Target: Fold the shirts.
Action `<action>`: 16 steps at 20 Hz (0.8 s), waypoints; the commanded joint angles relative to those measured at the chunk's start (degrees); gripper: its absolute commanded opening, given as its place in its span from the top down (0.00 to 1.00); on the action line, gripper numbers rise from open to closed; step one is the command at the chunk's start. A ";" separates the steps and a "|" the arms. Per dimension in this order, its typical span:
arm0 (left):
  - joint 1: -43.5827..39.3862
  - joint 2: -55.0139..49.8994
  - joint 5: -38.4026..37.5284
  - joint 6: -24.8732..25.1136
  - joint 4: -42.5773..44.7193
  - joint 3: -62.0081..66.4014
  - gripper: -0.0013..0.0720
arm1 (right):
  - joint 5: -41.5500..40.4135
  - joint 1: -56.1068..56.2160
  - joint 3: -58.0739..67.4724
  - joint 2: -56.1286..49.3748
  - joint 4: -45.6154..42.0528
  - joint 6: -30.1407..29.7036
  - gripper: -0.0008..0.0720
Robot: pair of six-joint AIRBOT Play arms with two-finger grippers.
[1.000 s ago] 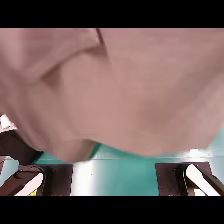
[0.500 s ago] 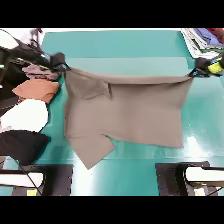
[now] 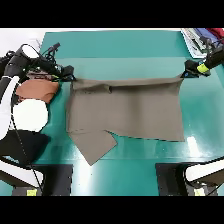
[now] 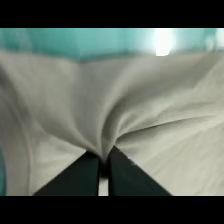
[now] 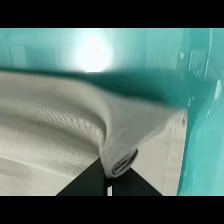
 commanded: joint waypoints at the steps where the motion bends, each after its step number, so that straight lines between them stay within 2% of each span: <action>1: 0.15 -0.46 -3.74 1.05 3.45 -2.64 0.94 | -1.62 0.07 -8.07 2.19 -0.24 -0.94 0.97; 6: 0.15 -0.46 0.26 0.83 2.36 -11.37 0.94 | -7.89 0.13 -20.79 4.90 0.37 -0.87 0.97; 7: 0.15 -0.46 0.28 -0.02 2.40 -12.02 0.90 | -8.33 0.15 -21.92 5.01 0.50 -0.85 0.95; 8: 0.15 -0.44 0.28 -0.94 2.38 -12.11 0.44 | -8.26 0.15 -22.49 5.03 0.57 -0.70 0.74; 9: 0.17 -0.24 0.22 -3.19 2.38 -12.09 0.10 | -7.76 0.13 -22.60 5.03 1.03 0.28 0.44; 10: 0.17 0.35 -0.46 -4.07 2.54 -12.04 0.16 | -6.60 0.04 -22.60 5.42 1.92 0.46 0.41; 13: 0.15 6.95 -2.73 -4.44 7.48 -13.25 0.16 | -5.16 -0.70 -22.80 10.62 -0.15 -0.48 0.42; 16: 0.17 20.13 -2.64 -4.61 10.56 -24.83 0.16 | -3.96 -2.58 -26.12 19.98 0.42 -1.55 0.43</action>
